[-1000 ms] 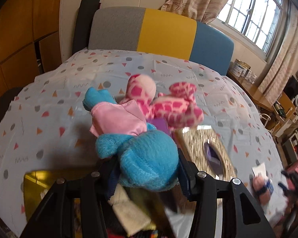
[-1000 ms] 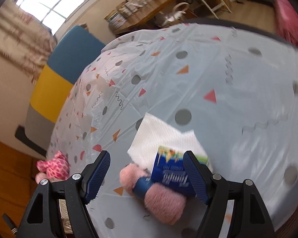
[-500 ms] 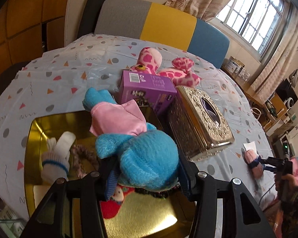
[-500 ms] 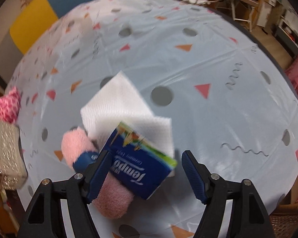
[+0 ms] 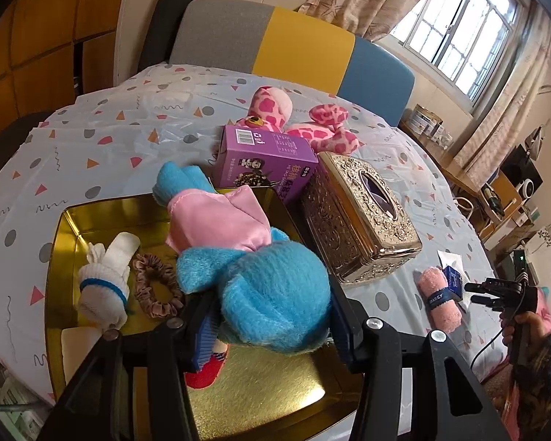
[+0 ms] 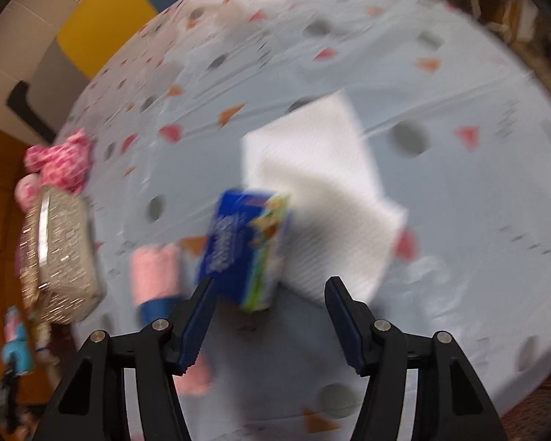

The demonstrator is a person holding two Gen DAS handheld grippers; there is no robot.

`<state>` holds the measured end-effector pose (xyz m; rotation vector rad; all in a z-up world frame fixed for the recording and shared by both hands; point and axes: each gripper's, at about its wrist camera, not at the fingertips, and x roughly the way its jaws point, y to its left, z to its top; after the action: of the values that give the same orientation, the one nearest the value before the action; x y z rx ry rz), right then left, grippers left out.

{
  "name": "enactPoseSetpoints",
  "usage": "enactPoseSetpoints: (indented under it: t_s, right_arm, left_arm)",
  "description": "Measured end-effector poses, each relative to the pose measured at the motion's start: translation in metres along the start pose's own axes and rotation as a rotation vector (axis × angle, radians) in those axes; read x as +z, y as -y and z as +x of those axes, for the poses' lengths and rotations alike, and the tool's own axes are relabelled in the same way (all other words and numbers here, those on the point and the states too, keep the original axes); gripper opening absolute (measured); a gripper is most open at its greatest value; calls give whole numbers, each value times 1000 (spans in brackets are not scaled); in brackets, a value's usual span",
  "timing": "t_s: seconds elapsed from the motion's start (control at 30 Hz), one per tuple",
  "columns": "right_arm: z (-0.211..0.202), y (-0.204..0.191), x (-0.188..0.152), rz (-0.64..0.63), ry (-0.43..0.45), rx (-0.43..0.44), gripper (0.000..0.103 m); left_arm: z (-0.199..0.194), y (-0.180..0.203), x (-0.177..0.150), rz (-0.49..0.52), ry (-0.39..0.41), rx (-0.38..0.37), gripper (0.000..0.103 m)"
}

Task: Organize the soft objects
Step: 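Hold the plush toy over the tray with the left tool while the right tool grasps the tissue pack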

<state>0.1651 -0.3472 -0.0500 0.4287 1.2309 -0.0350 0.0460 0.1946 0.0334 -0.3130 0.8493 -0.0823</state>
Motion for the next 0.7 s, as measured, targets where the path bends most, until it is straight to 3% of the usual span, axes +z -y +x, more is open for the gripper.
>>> enactPoseSetpoints:
  t_s: [0.13,0.43,0.7]
  right_arm:
    - [-5,3,6,-4,45,-53,58]
    - [28,-44,7,-38,61,-134,58]
    - [34,-73,1,-184,108,-218,58]
  left_arm:
    - [-5,-2,-2,0,11,-1,53]
    - [-13,-3,-10,4,20,6,53]
    - [-21,-19,-31,-28,6,43,53]
